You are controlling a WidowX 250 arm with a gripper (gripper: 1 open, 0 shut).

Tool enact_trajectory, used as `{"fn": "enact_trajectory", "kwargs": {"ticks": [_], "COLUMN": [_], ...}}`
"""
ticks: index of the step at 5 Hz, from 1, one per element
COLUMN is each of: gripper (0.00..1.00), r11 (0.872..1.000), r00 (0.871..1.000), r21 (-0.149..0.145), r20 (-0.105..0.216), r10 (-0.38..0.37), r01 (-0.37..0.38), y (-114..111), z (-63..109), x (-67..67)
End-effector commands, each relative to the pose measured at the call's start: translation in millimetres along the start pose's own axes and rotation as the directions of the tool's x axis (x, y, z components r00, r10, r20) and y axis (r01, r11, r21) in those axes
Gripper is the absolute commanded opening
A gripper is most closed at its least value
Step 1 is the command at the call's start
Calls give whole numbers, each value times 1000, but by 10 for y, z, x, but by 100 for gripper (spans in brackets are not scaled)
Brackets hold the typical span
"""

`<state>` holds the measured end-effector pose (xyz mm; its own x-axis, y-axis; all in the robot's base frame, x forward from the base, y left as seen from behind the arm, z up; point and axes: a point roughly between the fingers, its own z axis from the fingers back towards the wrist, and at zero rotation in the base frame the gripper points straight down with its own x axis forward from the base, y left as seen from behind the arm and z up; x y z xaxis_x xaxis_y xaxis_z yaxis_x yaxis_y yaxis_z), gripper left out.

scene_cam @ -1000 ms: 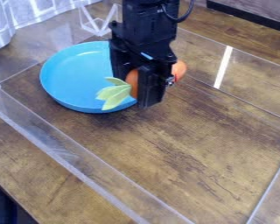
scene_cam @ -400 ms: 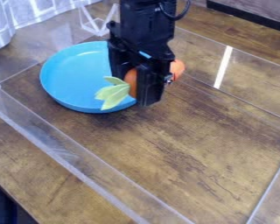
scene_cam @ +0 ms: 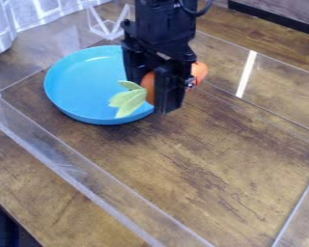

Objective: Put the carrot in the blue tray

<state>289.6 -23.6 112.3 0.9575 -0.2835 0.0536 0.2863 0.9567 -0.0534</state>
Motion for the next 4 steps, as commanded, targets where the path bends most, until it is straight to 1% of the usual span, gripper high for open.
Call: {"fn": "enact_trajectory", "kwargs": {"ticks": [1,4], "gripper": [0,0], "r11": [1000,1000], "r00": [995,995], "r21": [16,-4], "r20": [95,96], "r10": [14,21], "r01": [-16,-21], "y": [69,75], "z": [267,253], "x": [59,49]}}
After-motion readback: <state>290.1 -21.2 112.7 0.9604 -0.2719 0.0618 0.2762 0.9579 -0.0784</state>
